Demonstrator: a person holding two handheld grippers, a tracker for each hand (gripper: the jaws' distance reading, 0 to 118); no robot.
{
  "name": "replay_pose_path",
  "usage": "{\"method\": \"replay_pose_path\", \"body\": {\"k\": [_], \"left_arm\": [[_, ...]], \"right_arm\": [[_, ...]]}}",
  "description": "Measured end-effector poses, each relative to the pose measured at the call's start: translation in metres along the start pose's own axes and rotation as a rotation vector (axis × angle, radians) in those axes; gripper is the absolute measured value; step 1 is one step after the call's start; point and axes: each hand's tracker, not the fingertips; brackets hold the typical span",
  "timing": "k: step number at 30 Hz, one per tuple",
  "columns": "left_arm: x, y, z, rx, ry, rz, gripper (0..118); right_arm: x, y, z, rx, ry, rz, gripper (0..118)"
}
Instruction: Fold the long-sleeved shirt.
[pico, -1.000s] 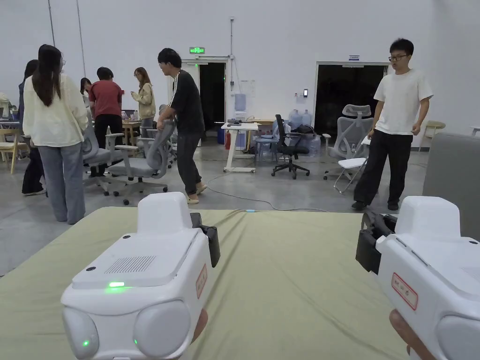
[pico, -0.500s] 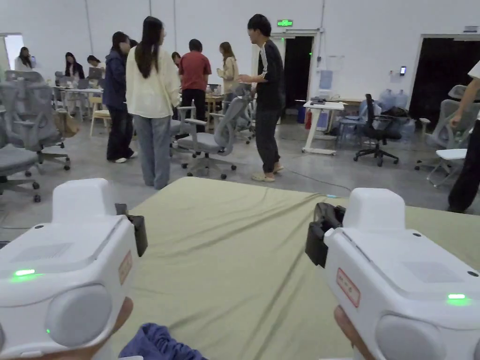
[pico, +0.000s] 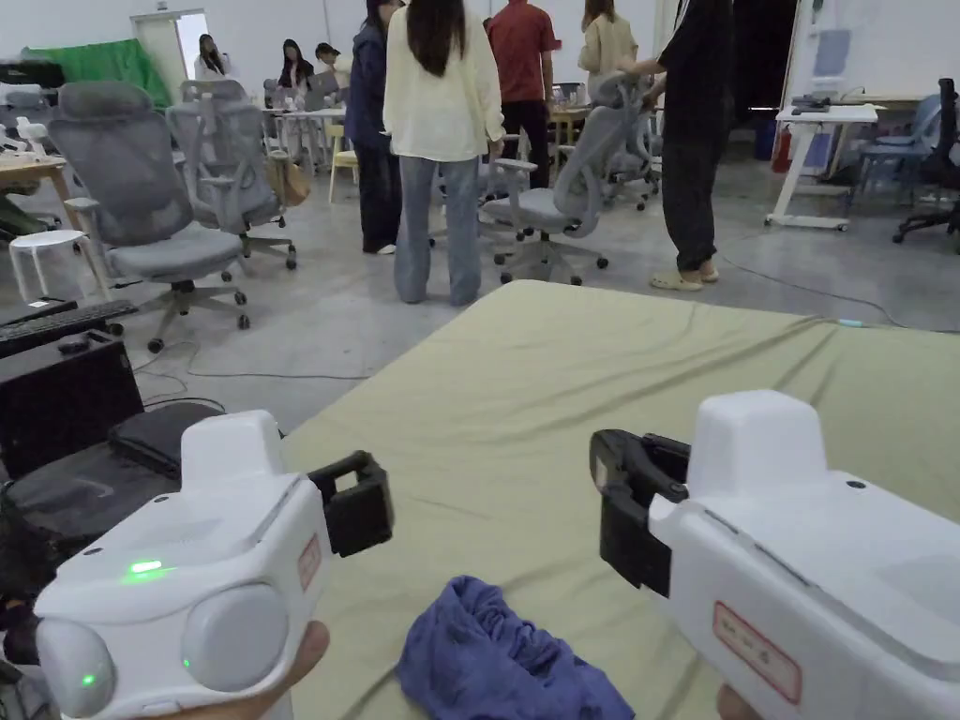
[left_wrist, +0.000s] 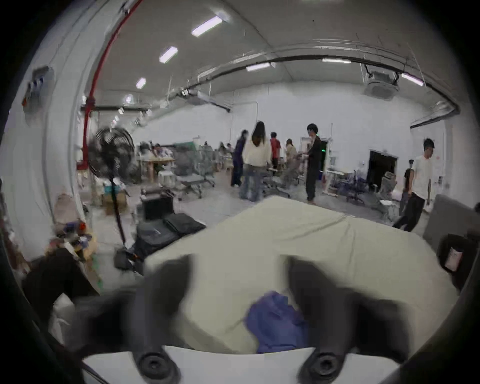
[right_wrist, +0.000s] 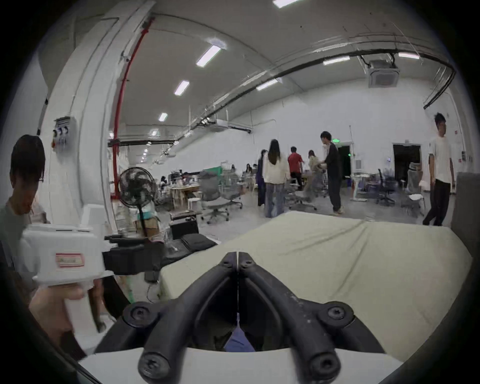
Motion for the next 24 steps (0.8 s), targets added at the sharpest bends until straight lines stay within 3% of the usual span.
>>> {"method": "replay_pose_path", "body": {"k": [4, 9, 12, 13, 15, 16, 18, 24], "left_arm": [[0.026, -0.062, -0.083, -0.24, -0.033, 0.008, 118], [0.051, -0.136, -0.186, -0.543, -0.034, -0.046, 113], [0.058, -0.164, -0.216, -0.619, 0.004, -0.06, 80], [0.057, -0.166, -0.221, -0.646, -0.045, -0.027, 60], [0.054, -0.148, -0.22, -0.65, -0.11, 0.078, 36], [0.058, -0.14, -0.216, -0.641, -0.086, 0.055, 19], [0.08, -0.109, -0.194, -0.515, -0.06, -0.047, 18], [0.148, 0.004, -0.11, -0.299, -0.315, -0.008, 17]], "right_arm": [[0.044, -0.037, 0.021, -0.075, -0.123, -0.001, 3], [0.073, -0.083, 0.052, -0.189, -0.22, -0.071, 3], [0.084, -0.098, 0.064, -0.221, -0.255, -0.081, 3], [0.088, -0.1, 0.068, -0.226, -0.261, -0.084, 3], [0.095, -0.103, 0.077, -0.226, -0.276, -0.099, 3], [0.099, -0.101, 0.079, -0.222, -0.287, -0.11, 3], [0.104, -0.098, 0.09, -0.19, -0.307, -0.14, 3], [0.118, -0.074, 0.136, -0.074, -0.346, -0.201, 3]]}}
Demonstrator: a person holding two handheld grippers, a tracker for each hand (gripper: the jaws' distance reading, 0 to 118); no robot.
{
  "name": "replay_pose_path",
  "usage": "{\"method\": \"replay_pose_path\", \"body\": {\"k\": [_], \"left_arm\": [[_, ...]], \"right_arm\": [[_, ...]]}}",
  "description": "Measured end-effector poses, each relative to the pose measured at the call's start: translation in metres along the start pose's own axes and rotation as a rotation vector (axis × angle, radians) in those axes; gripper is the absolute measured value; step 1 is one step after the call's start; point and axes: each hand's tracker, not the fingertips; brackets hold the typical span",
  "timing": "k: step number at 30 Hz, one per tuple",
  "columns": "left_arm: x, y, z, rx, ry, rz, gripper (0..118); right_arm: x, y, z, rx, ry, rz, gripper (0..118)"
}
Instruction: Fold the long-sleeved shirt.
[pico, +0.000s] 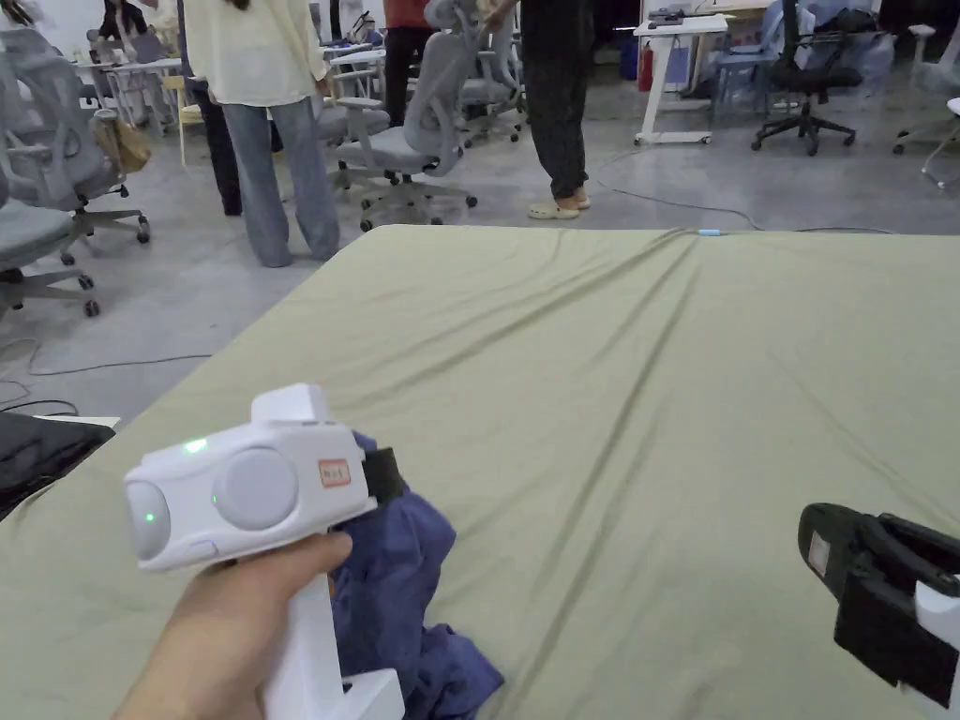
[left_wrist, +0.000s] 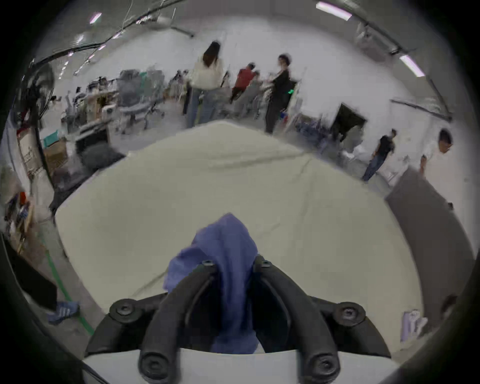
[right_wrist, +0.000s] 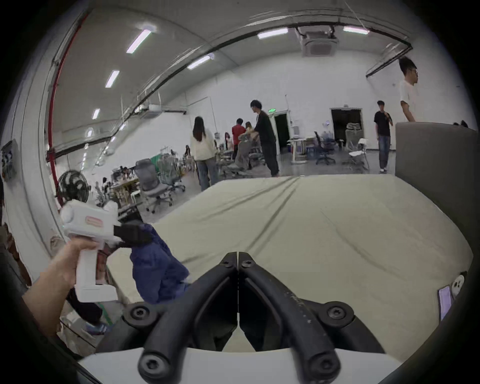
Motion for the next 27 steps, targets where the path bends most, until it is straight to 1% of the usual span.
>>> {"method": "replay_pose_path", "body": {"k": [3, 5, 7, 8, 10, 12, 13, 17, 20, 23, 24, 25, 26, 27], "left_arm": [[0.072, 0.028, 0.052, 0.168, -0.119, -0.083, 15], [0.122, 0.035, 0.074, 0.217, -0.201, -0.129, 15], [0.173, 0.028, 0.084, 0.19, -0.282, -0.178, 15], [0.196, 0.02, 0.08, 0.174, -0.33, -0.186, 15], [0.242, -0.001, 0.069, 0.121, -0.38, -0.213, 15], [0.29, -0.036, 0.047, 0.046, -0.427, -0.273, 15], [0.309, -0.055, 0.034, -0.006, -0.426, -0.292, 15], [0.374, -0.161, -0.044, -0.3, -0.394, -0.402, 15], [0.394, -0.247, -0.095, -0.535, -0.327, -0.44, 15], [0.407, -0.304, -0.123, -0.725, -0.251, -0.449, 17], [0.406, -0.303, -0.121, -0.698, -0.267, -0.406, 26], [0.406, -0.3, -0.12, -0.669, -0.274, -0.388, 54], [0.406, -0.291, -0.113, -0.637, -0.288, -0.359, 63], [0.402, -0.277, -0.107, -0.602, -0.364, -0.325, 73]], "right_arm": [[0.015, 0.015, 0.036, 0.073, -0.024, -0.022, 3], [0.026, 0.026, 0.055, 0.11, -0.051, -0.033, 3], [0.037, 0.032, 0.084, 0.146, -0.083, -0.045, 3], [0.043, 0.036, 0.094, 0.16, -0.108, -0.05, 3], [0.054, 0.04, 0.121, 0.189, -0.155, -0.054, 3], [0.063, 0.04, 0.146, 0.191, -0.206, -0.042, 3], [0.066, 0.039, 0.155, 0.186, -0.228, -0.036, 3], [0.08, 0.021, 0.191, 0.154, -0.326, -0.023, 3], [0.088, -0.002, 0.209, 0.103, -0.373, -0.058, 3], [0.09, -0.026, 0.214, 0.048, -0.381, -0.096, 3], [0.093, -0.027, 0.204, 0.025, -0.393, -0.115, 3], [0.093, -0.029, 0.201, 0.016, -0.393, -0.12, 3], [0.09, -0.033, 0.201, 0.01, -0.384, -0.12, 3], [0.087, -0.036, 0.201, 0.002, -0.378, -0.12, 3]]}}
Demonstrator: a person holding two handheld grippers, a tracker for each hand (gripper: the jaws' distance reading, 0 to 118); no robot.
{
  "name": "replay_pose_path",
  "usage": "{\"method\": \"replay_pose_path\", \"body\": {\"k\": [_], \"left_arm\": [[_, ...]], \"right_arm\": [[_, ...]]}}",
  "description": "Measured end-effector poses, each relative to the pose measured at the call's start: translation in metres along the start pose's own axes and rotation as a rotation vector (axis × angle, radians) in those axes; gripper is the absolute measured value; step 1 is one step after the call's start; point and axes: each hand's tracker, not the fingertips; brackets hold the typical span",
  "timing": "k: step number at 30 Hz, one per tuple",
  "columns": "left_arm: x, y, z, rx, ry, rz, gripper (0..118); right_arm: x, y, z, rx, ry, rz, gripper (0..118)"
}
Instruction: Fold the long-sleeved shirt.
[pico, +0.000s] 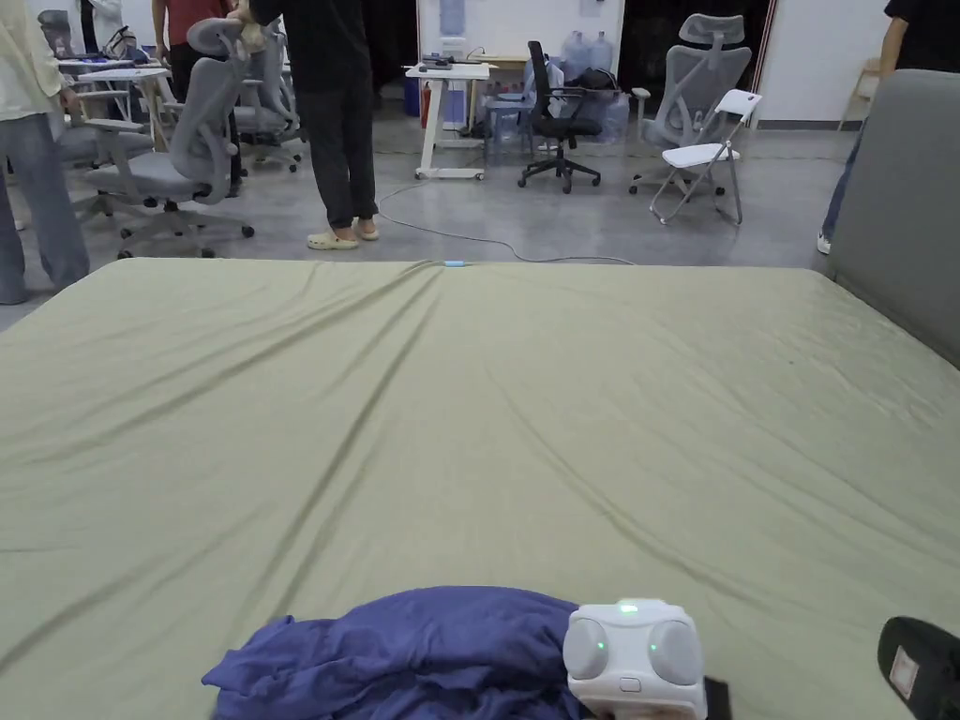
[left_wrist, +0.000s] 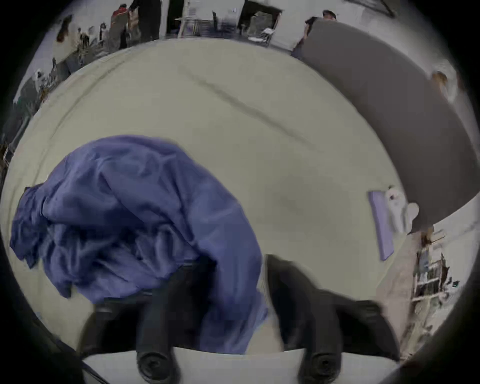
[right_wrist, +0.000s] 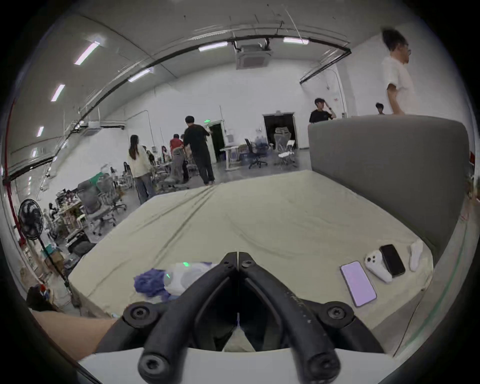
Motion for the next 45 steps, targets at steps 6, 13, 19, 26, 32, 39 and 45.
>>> {"method": "replay_pose_path", "body": {"k": [6, 13, 19, 26, 32, 39, 45], "left_arm": [[-0.04, 0.009, 0.133, 0.387, -0.009, -0.129, 116], [-0.155, -0.058, 0.204, 0.345, 0.18, 0.115, 15], [-0.221, -0.038, 0.156, 0.223, 0.209, 0.207, 29], [-0.254, 0.085, 0.059, 0.247, 0.361, -0.1, 110], [-0.254, 0.091, -0.027, -0.057, 0.298, -0.267, 75], [-0.227, 0.07, 0.002, -0.012, 0.237, -0.425, 1], [-0.245, 0.081, 0.024, 0.096, 0.21, -0.241, 1]], "right_arm": [[0.009, -0.013, -0.023, -0.023, 0.044, -0.036, 3], [-0.011, -0.026, -0.074, -0.096, 0.108, -0.03, 3], [-0.016, -0.041, -0.113, -0.19, 0.114, 0.001, 3], [0.004, -0.048, -0.137, -0.247, 0.057, 0.025, 3], [0.024, -0.063, -0.168, -0.374, 0.016, 0.019, 3], [0.038, -0.078, -0.233, -0.5, -0.047, 0.031, 7], [0.045, -0.097, -0.275, -0.521, -0.028, -0.007, 113]]}}
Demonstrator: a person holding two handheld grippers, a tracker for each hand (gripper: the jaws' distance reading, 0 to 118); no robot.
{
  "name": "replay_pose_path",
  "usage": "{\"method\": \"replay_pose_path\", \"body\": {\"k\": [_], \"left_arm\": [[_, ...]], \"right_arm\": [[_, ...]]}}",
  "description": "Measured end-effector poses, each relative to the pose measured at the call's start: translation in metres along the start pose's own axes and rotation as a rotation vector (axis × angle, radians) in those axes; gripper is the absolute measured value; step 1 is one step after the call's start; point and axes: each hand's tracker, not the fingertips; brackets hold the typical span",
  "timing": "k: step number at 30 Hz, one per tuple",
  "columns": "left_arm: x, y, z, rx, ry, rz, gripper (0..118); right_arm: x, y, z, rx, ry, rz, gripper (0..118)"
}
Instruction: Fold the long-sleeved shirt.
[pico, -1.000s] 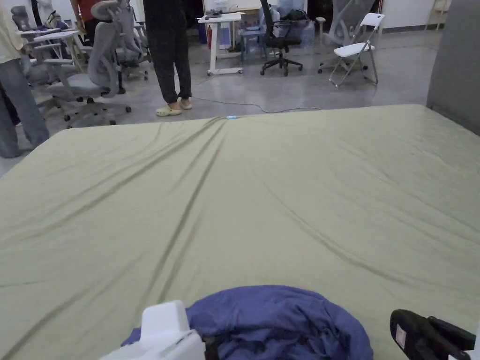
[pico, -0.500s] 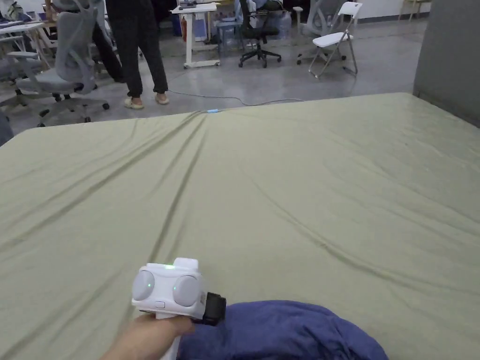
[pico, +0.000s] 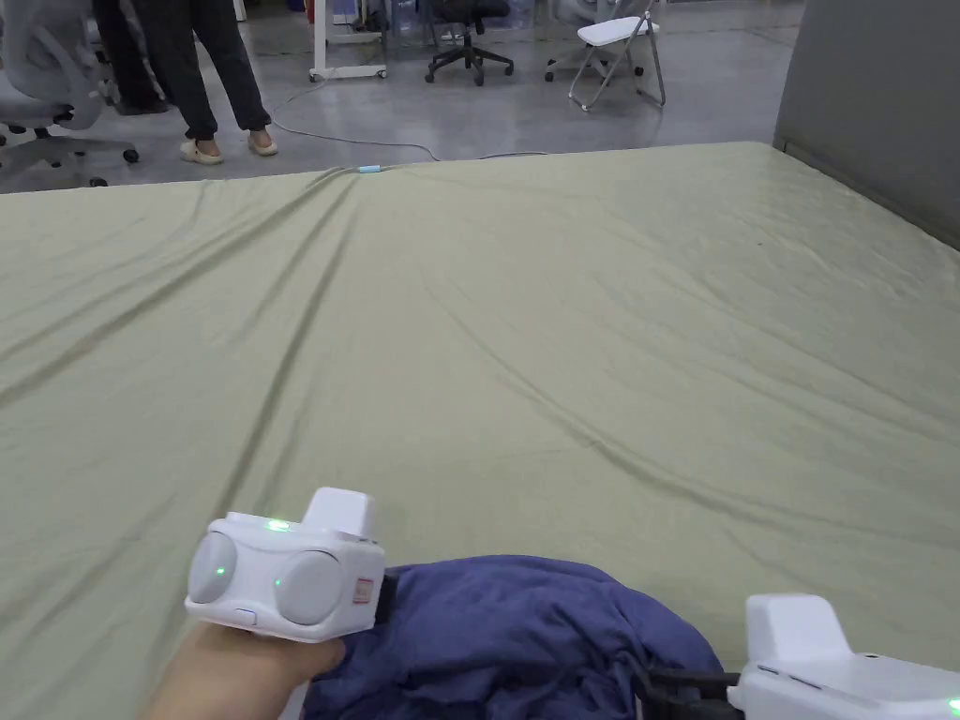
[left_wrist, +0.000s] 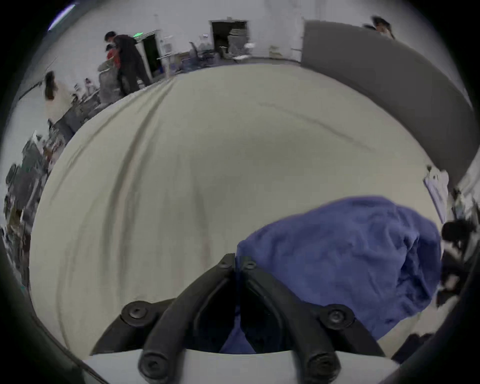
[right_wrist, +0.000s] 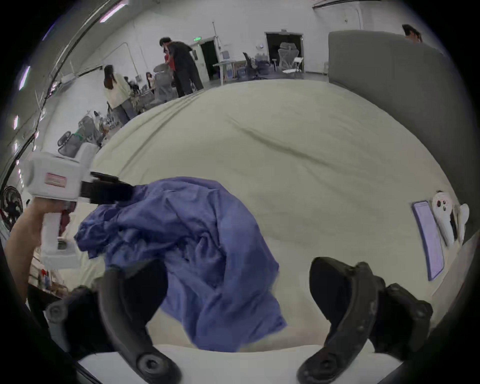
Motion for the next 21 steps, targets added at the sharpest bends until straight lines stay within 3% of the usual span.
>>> {"method": "replay_pose_path", "body": {"k": [2, 3, 5, 6, 8, 10, 12, 17, 21], "left_arm": [[-0.003, 0.0, 0.017, 0.05, 0.008, 0.045, 1], [-0.006, 0.0, 0.024, 0.065, 0.001, 0.067, 1], [-0.011, 0.001, 0.044, 0.105, -0.019, 0.132, 1], [-0.013, -0.001, 0.058, 0.134, -0.029, 0.173, 1], [-0.017, -0.007, 0.091, 0.201, -0.046, 0.24, 1], [-0.016, -0.017, 0.133, 0.293, -0.04, 0.281, 1], [-0.013, -0.028, 0.176, 0.395, -0.021, 0.299, 1], [-0.013, -0.043, 0.279, 0.624, -0.056, 0.443, 1], [-0.025, -0.019, 0.329, 0.746, 0.045, 0.43, 1]], "right_arm": [[-0.002, -0.004, -0.011, -0.076, -0.073, 0.045, 107], [-0.003, -0.004, -0.016, -0.115, -0.072, 0.085, 96], [-0.01, 0.0, -0.027, -0.134, -0.084, 0.107, 26], [-0.01, 0.0, -0.022, -0.123, -0.115, 0.085, 21], [-0.014, 0.003, 0.004, -0.056, -0.11, 0.016, 21], [-0.02, 0.004, 0.044, 0.128, -0.045, 0.013, 21], [-0.042, 0.007, 0.079, 0.277, -0.092, 0.071, 21], [-0.089, 0.049, 0.154, 0.562, -0.084, 0.168, 21], [-0.112, 0.105, 0.188, 0.671, -0.105, 0.255, 21]]}}
